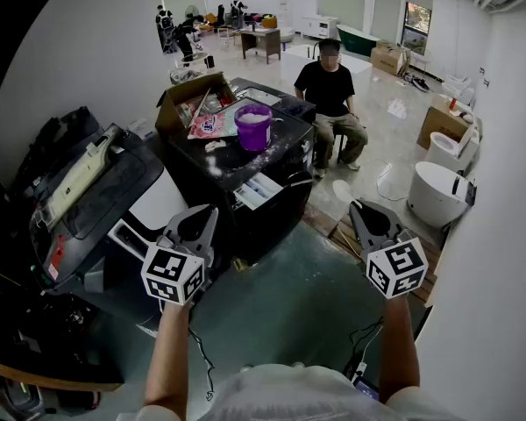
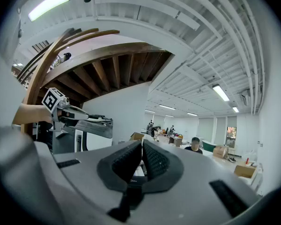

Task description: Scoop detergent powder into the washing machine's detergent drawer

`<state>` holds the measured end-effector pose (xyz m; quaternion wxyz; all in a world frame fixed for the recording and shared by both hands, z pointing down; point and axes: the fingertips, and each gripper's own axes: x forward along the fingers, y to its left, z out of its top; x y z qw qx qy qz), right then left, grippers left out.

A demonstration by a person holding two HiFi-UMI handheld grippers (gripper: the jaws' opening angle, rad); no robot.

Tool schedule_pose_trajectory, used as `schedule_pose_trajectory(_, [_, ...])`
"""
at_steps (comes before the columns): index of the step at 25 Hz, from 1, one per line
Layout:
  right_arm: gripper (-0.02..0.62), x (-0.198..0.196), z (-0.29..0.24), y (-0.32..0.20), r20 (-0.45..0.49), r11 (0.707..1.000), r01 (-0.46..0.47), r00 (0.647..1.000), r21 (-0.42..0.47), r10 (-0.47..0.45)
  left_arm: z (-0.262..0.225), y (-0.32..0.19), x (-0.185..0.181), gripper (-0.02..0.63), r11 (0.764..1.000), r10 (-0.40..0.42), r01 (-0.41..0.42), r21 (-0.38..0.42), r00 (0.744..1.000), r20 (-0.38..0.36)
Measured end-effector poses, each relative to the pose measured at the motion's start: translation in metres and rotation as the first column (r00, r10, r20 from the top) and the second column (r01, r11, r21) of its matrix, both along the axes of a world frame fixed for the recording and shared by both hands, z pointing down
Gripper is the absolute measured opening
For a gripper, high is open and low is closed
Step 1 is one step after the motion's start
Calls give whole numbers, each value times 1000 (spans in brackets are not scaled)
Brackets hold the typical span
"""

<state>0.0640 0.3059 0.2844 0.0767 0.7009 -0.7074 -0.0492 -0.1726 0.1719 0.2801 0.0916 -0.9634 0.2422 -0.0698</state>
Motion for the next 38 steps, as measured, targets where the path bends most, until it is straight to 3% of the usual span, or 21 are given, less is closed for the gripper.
schedule_pose_trajectory(14, [11, 39, 16, 22, 43, 999, 39, 998, 31, -40, 18, 28, 35, 9, 998, -54, 55, -37, 998, 24])
schedule_pose_trajectory(21, [11, 48, 19, 8, 34, 999, 36, 999, 33, -37, 28, 16, 45, 9, 997, -62, 63, -51, 998, 24])
schedule_pose_trajectory(28, [12, 52, 30, -39, 18, 998, 67, 998, -5, -67, 36, -29, 59, 9, 997, -56, 56, -55, 998, 5])
schedule_pose_trajectory(38, [11, 77, 22, -164, -8, 999, 41, 999, -9, -42, 42, -163, 92, 9, 998, -39, 39, -59, 999, 0])
